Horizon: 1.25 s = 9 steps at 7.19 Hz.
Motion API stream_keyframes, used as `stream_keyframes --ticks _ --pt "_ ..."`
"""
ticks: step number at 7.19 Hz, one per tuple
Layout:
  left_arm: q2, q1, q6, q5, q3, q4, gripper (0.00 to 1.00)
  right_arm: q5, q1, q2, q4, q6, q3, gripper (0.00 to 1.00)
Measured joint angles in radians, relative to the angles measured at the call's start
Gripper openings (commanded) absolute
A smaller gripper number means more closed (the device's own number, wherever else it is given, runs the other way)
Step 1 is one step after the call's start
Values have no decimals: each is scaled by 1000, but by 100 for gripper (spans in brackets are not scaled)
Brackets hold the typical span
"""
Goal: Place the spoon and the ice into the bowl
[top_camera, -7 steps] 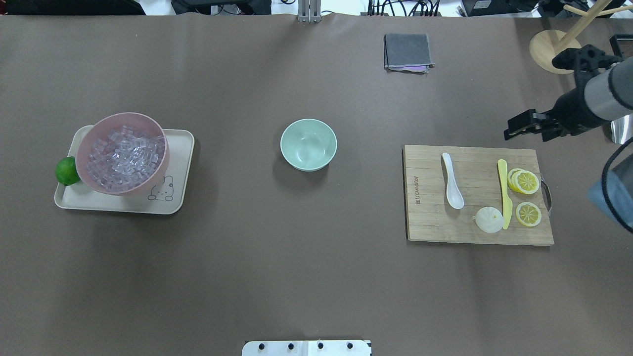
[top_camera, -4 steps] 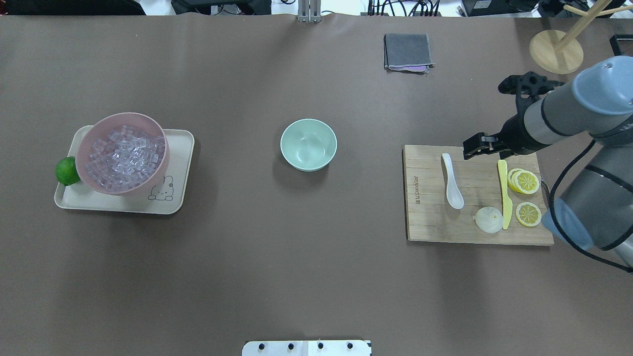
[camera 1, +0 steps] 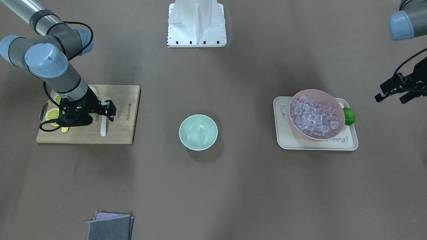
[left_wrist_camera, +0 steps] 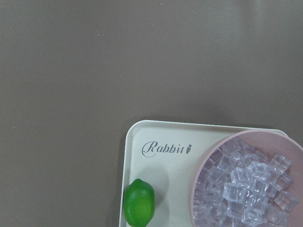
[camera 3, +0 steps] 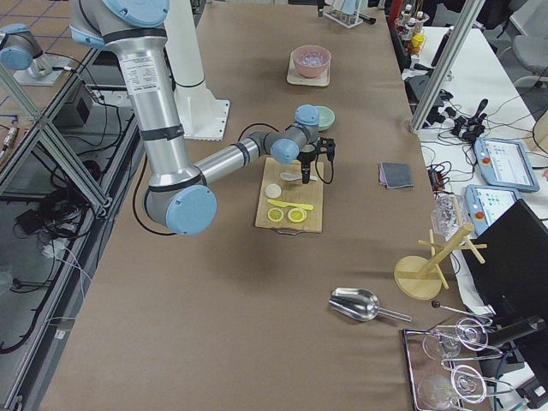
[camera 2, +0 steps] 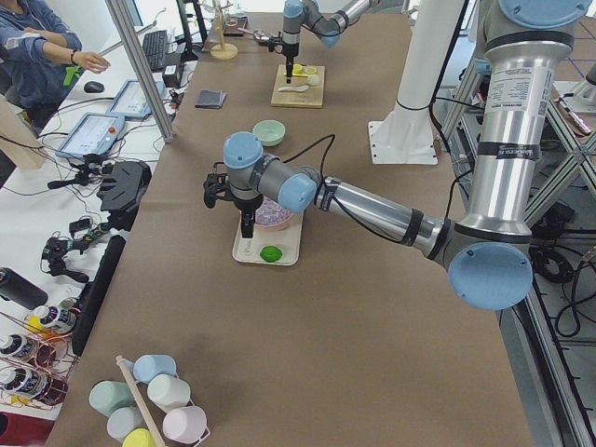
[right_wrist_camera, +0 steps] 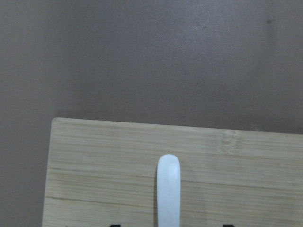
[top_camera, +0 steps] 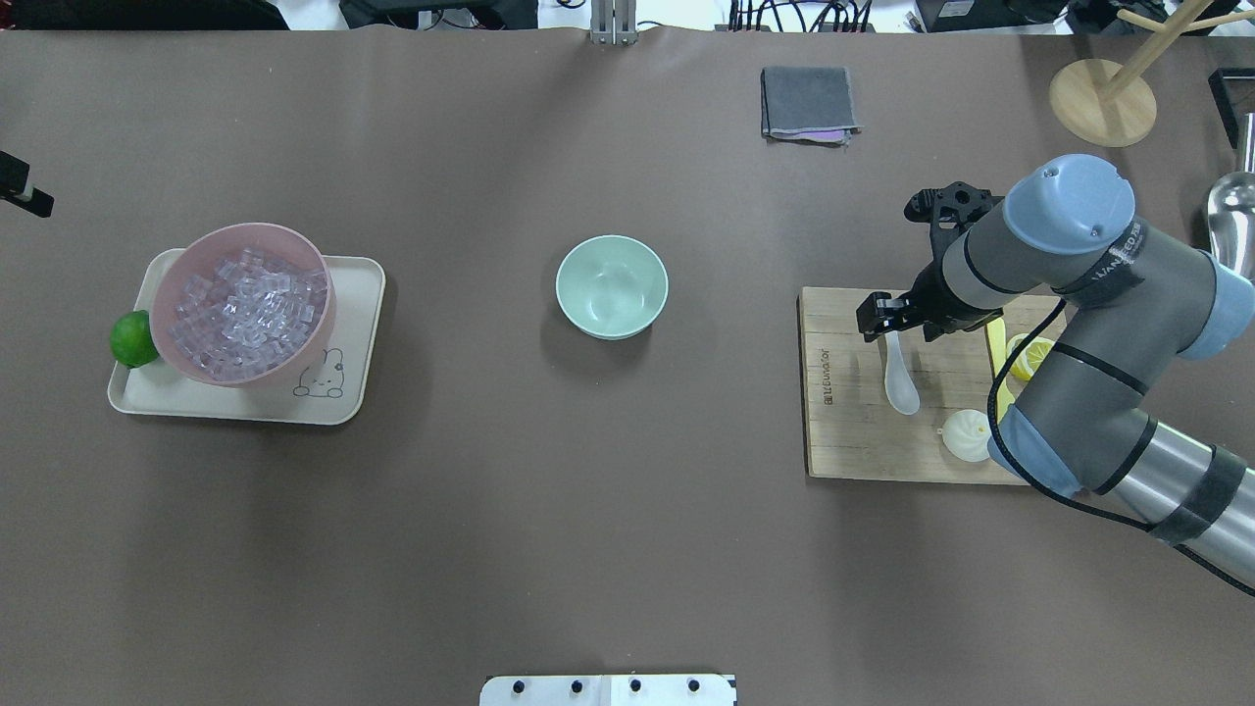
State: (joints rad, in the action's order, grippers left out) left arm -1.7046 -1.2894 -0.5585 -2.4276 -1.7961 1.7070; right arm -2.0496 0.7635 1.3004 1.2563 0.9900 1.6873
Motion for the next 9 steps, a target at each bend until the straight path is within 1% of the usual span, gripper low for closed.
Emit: stream_keyframes --ticks 1,2,5,7,9 --pt "-14 10 -2 0 14 -1 98 0 0 2 0 1 -3 13" --pt "-24 21 -2 -1 26 -2 98 -1 -1 4 0 2 -4 0" --pt "-45 29 -3 -2 50 -2 98 -8 -2 1 1 1 -4 0" --pt "-71 48 -59 6 60 0 98 -35 9 -10 8 2 9 0" --pt "-108 106 -155 75 51 0 97 -64 33 -53 33 17 18 0"
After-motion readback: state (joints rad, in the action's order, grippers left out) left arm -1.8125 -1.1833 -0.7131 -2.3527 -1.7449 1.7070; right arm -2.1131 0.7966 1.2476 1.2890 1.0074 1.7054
